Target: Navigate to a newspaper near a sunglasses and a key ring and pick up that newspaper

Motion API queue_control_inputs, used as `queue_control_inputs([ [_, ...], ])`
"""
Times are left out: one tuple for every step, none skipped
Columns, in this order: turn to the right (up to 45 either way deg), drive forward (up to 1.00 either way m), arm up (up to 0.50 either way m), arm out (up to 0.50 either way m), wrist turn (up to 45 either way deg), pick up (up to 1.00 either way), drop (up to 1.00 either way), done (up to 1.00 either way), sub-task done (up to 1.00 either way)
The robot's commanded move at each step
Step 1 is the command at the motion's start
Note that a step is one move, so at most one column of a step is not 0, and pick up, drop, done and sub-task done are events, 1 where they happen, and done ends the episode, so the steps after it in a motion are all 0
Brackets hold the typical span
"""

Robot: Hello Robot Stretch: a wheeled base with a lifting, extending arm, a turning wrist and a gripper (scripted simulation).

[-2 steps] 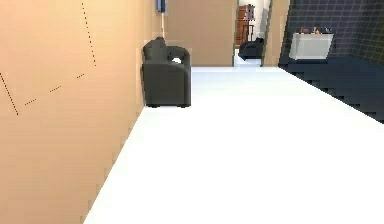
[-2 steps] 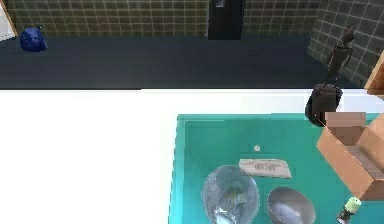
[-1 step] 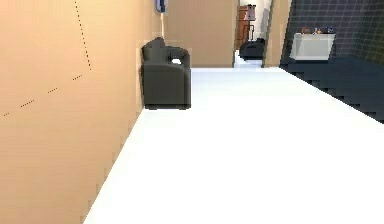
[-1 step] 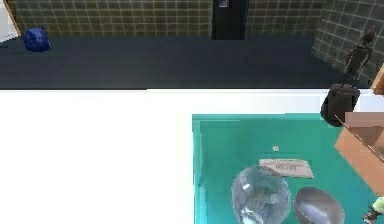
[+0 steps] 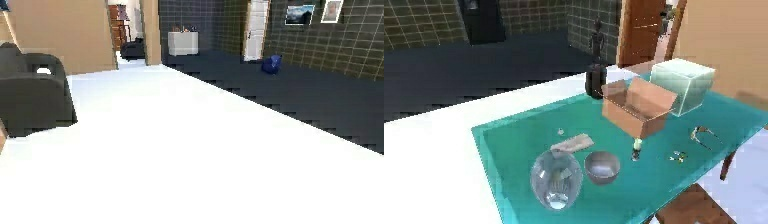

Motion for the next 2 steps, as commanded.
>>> queue_control_inputs([
  [0.0,0.20,0.00,0.00,0.0,0.00,0.00,0.00,0.00],
  [45.0,0.00,0.00,0.00,0.0,0.00,0.00,0.00,0.00],
])
